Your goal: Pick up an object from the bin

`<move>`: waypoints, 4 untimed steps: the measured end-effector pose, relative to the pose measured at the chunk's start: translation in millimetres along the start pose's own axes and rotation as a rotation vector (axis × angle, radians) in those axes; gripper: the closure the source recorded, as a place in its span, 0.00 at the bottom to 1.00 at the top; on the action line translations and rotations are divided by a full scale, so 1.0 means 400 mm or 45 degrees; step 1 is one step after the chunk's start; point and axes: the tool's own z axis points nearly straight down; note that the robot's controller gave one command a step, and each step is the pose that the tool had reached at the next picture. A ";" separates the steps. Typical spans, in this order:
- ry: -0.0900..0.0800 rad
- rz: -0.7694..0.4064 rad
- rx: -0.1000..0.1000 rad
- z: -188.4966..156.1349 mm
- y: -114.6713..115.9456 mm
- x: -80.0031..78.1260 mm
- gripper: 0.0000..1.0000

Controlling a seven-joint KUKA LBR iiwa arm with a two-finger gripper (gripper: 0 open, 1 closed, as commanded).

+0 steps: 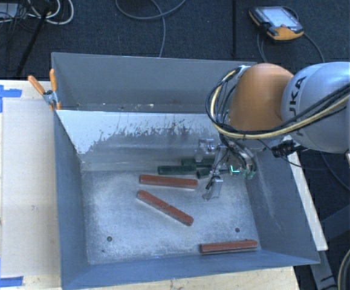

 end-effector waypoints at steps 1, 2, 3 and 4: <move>-0.010 0.000 0.000 -0.011 0.000 -0.005 0.00; -0.016 -0.013 0.000 0.030 0.050 -0.048 0.00; -0.017 0.066 -0.001 -0.047 0.032 -0.042 0.00; -0.011 0.206 -0.001 0.069 0.067 -0.042 0.00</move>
Offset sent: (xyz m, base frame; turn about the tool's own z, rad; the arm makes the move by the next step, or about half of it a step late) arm 0.0185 0.0194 -0.0117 -0.0091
